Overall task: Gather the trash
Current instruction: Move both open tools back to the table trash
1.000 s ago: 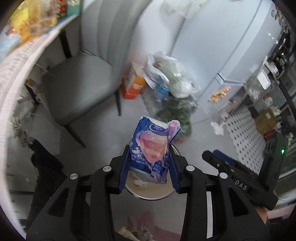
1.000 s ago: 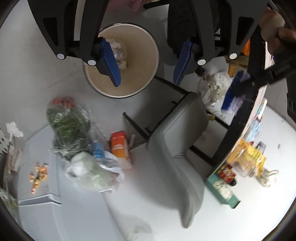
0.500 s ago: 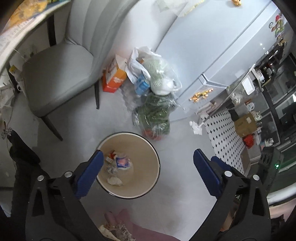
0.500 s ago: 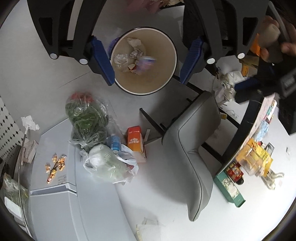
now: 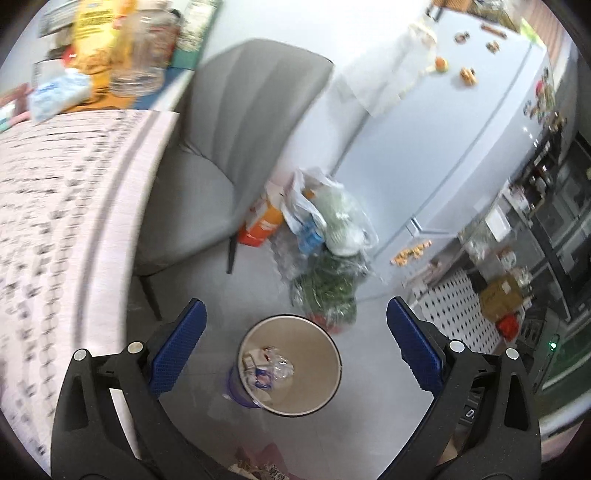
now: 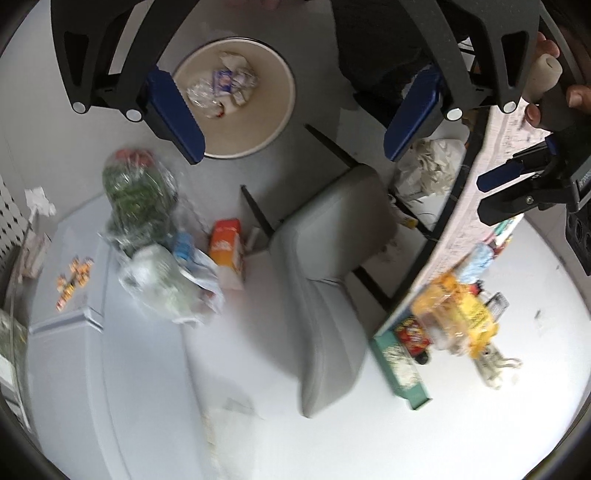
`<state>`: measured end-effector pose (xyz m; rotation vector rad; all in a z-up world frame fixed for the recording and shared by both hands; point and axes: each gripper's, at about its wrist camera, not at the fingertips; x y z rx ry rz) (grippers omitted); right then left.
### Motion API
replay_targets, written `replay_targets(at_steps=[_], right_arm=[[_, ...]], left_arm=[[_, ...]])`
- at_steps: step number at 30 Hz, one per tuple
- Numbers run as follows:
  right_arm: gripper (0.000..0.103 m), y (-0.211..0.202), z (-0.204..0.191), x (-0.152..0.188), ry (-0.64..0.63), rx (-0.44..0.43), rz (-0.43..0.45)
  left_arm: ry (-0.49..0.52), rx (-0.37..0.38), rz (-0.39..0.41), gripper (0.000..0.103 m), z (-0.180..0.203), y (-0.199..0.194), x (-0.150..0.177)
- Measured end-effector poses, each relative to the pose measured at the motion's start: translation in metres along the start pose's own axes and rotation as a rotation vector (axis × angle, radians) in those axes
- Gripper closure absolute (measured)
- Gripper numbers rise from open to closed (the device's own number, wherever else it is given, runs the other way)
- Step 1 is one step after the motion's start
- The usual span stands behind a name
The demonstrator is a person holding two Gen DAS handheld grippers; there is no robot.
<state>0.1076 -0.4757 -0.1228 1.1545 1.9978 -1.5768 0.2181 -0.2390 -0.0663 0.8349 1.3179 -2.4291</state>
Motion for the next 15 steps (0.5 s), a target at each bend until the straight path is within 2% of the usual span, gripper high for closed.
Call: replay_targets(at_steps=[8,15], right_arm=[[0.008,-0.022,-0.080,-0.001,-0.149,-0.047,0.056],[0.008,-0.045,-0.134,-0.001,-0.230,-0.077,0.157]], left_arm=[[-0.075,-0.024,0.105,0.006,-0.043,-0.067,0.008],[-0.133,-0.078,0.241,0.006,-0.079,-0.133,0.018]])
Point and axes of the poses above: each gripper's, at about its wrist camera, not at the fingertips, and y roughly the way its jaws point, z to its right, x to its underside, and after that the axes turned 4 degrees about -y, right-handed
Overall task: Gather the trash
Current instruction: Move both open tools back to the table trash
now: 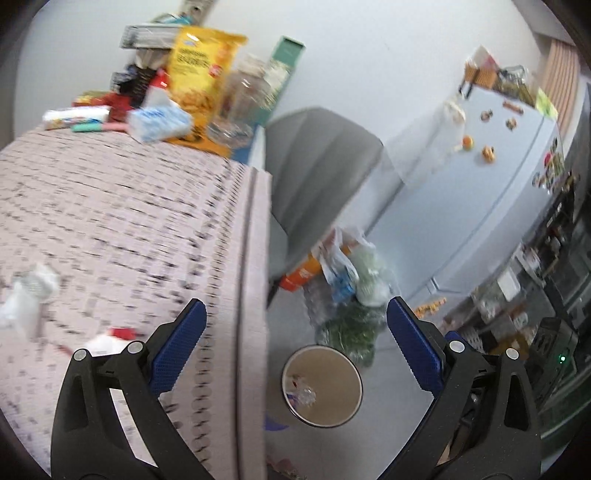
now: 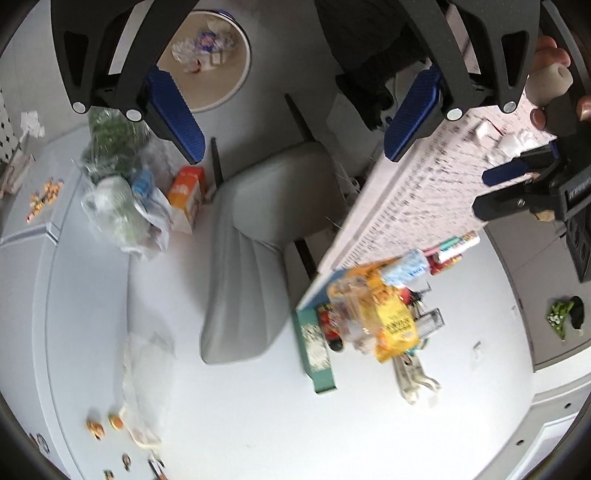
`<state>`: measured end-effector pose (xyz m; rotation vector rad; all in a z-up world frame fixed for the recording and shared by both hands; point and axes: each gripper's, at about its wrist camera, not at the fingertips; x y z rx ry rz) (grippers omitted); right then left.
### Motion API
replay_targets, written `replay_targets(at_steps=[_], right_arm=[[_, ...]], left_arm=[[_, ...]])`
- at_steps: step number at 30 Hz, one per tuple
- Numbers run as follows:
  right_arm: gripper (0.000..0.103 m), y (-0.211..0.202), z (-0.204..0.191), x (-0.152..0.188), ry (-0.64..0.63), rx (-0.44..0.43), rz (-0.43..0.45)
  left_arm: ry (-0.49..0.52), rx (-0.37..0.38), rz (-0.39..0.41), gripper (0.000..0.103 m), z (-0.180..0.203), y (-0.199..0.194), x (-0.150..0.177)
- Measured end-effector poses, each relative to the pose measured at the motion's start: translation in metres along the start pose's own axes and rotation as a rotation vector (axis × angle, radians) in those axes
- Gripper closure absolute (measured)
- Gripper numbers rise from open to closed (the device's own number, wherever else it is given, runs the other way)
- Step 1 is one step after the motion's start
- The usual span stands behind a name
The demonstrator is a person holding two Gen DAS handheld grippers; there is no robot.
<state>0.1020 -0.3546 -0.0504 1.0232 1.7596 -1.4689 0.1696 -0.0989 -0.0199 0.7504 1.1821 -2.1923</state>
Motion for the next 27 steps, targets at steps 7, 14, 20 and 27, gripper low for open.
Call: replay_targets(at_steps=[7,14,20,27], right_arm=[[0.008,-0.008,-0.053,-0.005,-0.053,-0.044,0.056],[0.008,-0.006,-0.099,-0.004,-0.132,-0.126,0.029],[0.008,-0.009,-0.135,-0.002,-0.222,-0.166,0.008],[0.008,0.000,-0.171,0.003,-0.292,-0.238,-0.057]], left_arm=[[-0.105,-0.097,0.115,0.006,-0.048,-0.051,-0.007],[-0.197,-0.251,0.226,0.006,-0.089,-0.090,-0.002],[-0.166,-0.209,0.278,0.006,-0.107,-0.120,0.009],[-0.179,-0.221,0.284,0.006,-0.133,-0.144,0.015]])
Point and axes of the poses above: each gripper's, at about its wrist camera, not at the fingertips, and y roughly the way its jaws point, z to its right, x to its underside, and after that the axes turned 4 degrees about -y, right-handed
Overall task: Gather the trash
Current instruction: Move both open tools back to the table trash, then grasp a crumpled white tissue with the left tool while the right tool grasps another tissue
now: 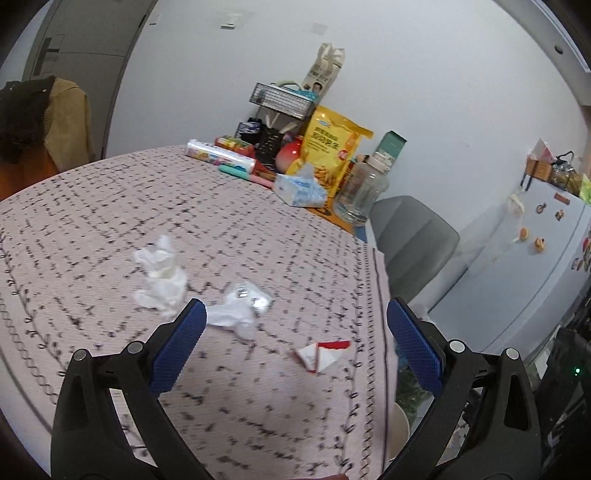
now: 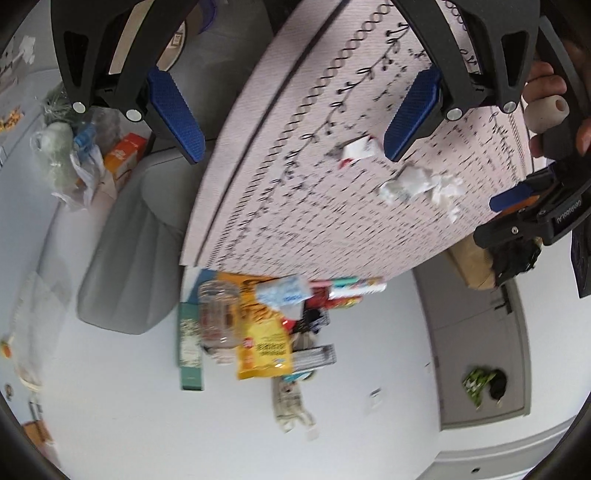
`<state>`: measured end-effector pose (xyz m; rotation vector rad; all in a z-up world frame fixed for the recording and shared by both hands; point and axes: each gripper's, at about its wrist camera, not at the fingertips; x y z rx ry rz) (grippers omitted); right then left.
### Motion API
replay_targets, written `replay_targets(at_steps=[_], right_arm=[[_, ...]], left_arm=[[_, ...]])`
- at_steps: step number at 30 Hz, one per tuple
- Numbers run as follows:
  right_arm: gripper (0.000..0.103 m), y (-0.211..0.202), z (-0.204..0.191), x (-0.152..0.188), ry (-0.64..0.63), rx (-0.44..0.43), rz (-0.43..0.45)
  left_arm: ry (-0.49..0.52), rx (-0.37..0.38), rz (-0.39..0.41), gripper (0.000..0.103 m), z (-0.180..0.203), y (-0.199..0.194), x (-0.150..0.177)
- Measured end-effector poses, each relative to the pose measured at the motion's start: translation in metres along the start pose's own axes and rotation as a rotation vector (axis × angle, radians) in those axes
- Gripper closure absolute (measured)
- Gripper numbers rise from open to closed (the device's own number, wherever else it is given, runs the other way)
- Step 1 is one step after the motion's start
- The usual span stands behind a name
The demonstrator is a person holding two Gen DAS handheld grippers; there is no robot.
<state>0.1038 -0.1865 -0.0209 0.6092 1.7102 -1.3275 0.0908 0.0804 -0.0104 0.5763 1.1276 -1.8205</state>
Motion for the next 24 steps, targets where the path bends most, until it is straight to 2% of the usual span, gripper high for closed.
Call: replay_targets(at_steps=[6,16,24], right_arm=[[0.011,0.015,-0.019,-0.002,-0.007,-0.068,-0.040],[0.017,0.043,-0.036,-0.001,0.006,-0.108,-0.102],[0.029,0.078,-0.033,0.010,0.063,-0.157,-0.193]], left_arm=[[-0.006,-0.019,0.009,0.006,-0.025,-0.011,-0.001],[-0.042,-0.064,0.017,0.007,-0.075,-0.019,-0.007],[-0.061,-0.106,-0.061,0.020,-0.101,0.006,-0.003]])
Point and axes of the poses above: each gripper's, at about its wrist camera, not at the fingertips, and y roughly the way its jaws point, z to its right, x to its underside, and after that the axes turned 4 degrees about -y, right-handed
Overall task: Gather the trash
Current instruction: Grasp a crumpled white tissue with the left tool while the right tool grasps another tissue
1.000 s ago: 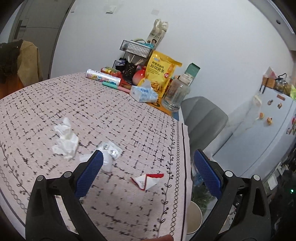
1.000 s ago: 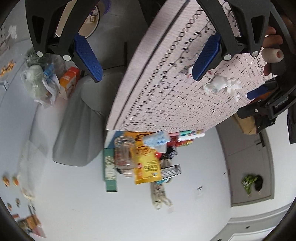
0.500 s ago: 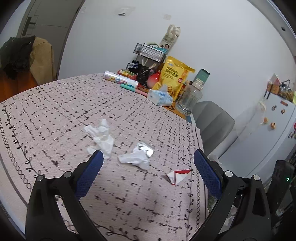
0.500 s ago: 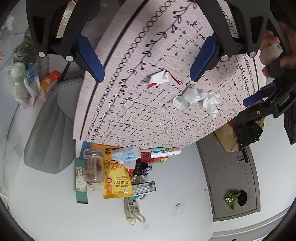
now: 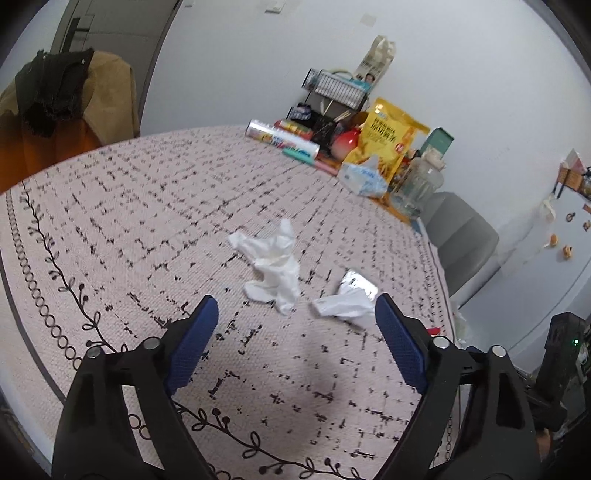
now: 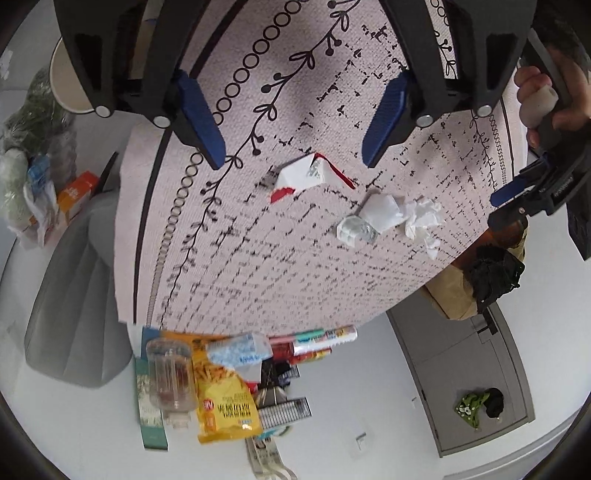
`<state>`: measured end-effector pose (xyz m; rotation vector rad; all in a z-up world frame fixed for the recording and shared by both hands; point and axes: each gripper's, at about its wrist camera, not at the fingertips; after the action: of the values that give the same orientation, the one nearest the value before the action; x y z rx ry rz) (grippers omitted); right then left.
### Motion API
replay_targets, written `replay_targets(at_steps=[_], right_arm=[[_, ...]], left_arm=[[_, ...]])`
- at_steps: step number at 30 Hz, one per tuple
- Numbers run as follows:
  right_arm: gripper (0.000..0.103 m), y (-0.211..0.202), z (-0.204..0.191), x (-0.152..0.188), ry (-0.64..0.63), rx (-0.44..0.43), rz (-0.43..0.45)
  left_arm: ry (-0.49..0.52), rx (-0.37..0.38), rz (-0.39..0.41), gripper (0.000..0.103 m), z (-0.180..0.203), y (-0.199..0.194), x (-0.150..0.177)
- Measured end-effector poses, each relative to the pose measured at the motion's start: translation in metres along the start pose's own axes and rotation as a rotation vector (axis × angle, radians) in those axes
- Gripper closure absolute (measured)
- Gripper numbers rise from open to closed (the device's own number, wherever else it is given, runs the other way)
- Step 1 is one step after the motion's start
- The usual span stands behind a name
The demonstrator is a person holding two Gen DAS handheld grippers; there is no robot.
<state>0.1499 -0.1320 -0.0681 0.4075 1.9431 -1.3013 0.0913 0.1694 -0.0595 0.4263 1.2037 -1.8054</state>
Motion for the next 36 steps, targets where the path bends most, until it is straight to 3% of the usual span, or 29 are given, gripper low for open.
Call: replay_targets(at_steps=[13,16,19,20,21,31,36], right_arm=[[0.037,0.015,0.010,-0.005,0.026,-0.051,-0.017],[0.037,0.012,0.011,-0.010,0.029,-0.052,-0.007],[0.037,0.011,0.009,-0.014,0.026,-0.056,0.000],[0.037,0.011,0.007,-0.015,0.023,-0.058,0.001],[0.037,0.011,0.005,-0.017,0.021,-0.060,0.002],[0.037,0.020,-0.044,-0.037,-0.057,-0.137,0.009],[0.044,0.038,-0.068,-0.047,-0.036,-0.175,-0.015]], left_arm=[[-0.004,-0.068,-0.057,0.036,-0.001,0.057,-0.012],[-0.019,-0.080,-0.076,0.044,-0.004,0.068,-0.015],[-0.029,-0.100,-0.092,0.074,-0.007,0.076,-0.016],[-0.034,-0.100,-0.109,0.089,-0.008,0.079,-0.015],[-0.034,-0.099,-0.115,0.095,-0.009,0.079,-0.015],[-0.024,-0.068,-0.066,0.098,-0.010,0.044,-0.016],[-0.038,-0.085,-0.046,0.098,-0.017,0.030,-0.016]])
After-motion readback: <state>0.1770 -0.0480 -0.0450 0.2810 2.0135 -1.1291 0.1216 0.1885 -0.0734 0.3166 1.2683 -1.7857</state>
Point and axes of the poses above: each gripper's, at about its wrist camera, not at the fingertips, and y roughly the way its jaws point, z to its right, x to its underside, and after that the axes turned 4 degrees about -y, right-handed
